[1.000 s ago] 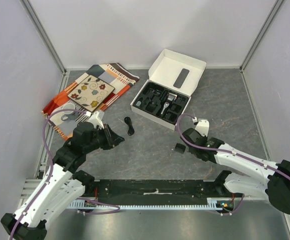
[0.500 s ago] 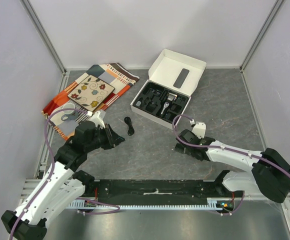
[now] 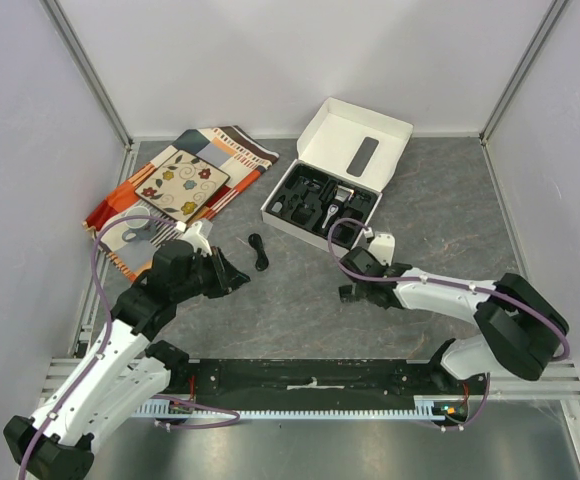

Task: Sort the hair-cutting tools

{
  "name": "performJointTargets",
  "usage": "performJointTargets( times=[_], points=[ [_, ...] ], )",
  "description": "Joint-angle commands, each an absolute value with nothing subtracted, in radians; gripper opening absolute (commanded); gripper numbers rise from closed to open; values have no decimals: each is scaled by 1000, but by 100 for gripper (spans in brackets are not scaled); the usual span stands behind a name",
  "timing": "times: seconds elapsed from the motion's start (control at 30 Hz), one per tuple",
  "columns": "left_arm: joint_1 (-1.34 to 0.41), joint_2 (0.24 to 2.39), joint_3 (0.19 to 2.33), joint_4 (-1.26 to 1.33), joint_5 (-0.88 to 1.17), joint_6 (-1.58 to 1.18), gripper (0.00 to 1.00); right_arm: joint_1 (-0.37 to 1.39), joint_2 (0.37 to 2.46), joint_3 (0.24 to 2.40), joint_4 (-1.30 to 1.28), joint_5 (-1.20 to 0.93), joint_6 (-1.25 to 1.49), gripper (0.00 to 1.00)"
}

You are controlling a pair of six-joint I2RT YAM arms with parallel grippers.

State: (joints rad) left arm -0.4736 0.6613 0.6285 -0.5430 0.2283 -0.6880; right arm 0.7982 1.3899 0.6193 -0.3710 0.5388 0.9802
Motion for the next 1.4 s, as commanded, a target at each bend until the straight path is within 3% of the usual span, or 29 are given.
performJointTargets(
  times=[0.0,0.2,0.37,0.73,0.87,1.1,1.37],
  points=[
    [-474,658,663,-508,207,-655,24,798,1477,699,-308,460,913,48],
    [-474,646,657,-518,196,-655,24,799,1707,842,-253,276,799,48],
    [-474,626,649,-525,187,-661,24,811,1764,876,-233,224,755,48],
    [-474,620,663,-540,189,-663,24,811,1625,985,-313,336,425,60],
    [-474,609,663,-546,189,-663,24,810,1525,937,-370,325,388,71],
    [-474,612,664,-546,199,-663,24,810,1465,839,-359,147,377,73],
    [-474,618,672,-543,201,-658,24,810,1480,813,-356,91,353,77]
  ],
)
